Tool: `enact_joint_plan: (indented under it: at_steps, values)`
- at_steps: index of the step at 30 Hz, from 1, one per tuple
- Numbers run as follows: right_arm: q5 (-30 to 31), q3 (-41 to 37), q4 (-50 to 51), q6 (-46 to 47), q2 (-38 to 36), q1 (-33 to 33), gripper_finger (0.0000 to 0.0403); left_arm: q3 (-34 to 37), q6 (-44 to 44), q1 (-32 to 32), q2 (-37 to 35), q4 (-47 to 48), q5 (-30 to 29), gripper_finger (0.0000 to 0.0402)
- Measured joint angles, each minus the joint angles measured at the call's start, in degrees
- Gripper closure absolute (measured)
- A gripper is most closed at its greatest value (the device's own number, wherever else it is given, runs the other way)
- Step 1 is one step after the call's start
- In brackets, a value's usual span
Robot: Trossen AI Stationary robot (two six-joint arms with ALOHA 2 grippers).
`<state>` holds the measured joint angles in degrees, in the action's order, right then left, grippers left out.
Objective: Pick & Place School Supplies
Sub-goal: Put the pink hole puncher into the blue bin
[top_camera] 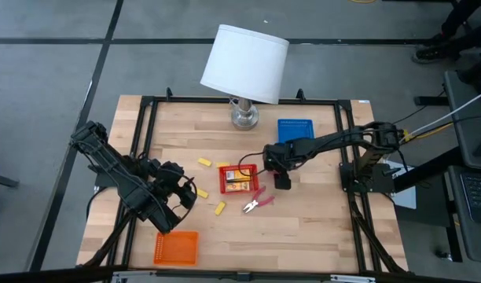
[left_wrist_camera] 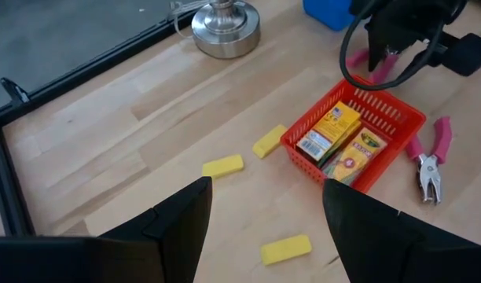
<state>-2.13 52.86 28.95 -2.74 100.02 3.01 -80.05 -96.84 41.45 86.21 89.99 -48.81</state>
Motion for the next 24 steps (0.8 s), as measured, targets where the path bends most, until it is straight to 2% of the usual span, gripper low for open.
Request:
enact_joint_plan:
  at_steps: [3,7,8,12,17,20,24]
  values:
    - [0.9,0.1,-0.3,1.7,0.4,-0.2,0.0236,0.0,0.0,0.0,0.0,0.0,0.5,0.0162]
    - [1.9,0.0,-1.1,4.7,-0.3,-0.8,0.0352,0.0,0.1,0.0,0.0,0.0,0.5,0.0162]
    - [2.4,-0.1,-1.0,5.4,-0.5,-0.9,0.0364,0.0,0.4,0.0,0.0,0.0,0.5,0.0162]
    - [3.6,0.1,0.3,10.2,-1.9,-1.5,0.0364,0.0,1.3,0.0,0.0,0.0,0.4,0.0162]
    - [5.4,3.6,3.2,14.0,-7.8,-4.2,0.0364,0.0,1.5,0.0,0.0,0.0,0.1,0.0162]
    - [10.0,5.9,4.1,17.0,-12.4,-4.6,0.0364,0.0,1.3,-0.1,0.0,0.0,-0.5,0.0162]
    - [17.6,6.6,6.9,24.4,-18.1,-0.7,0.0364,0.0,1.2,-0.8,0.0,0.0,-1.2,0.0162]
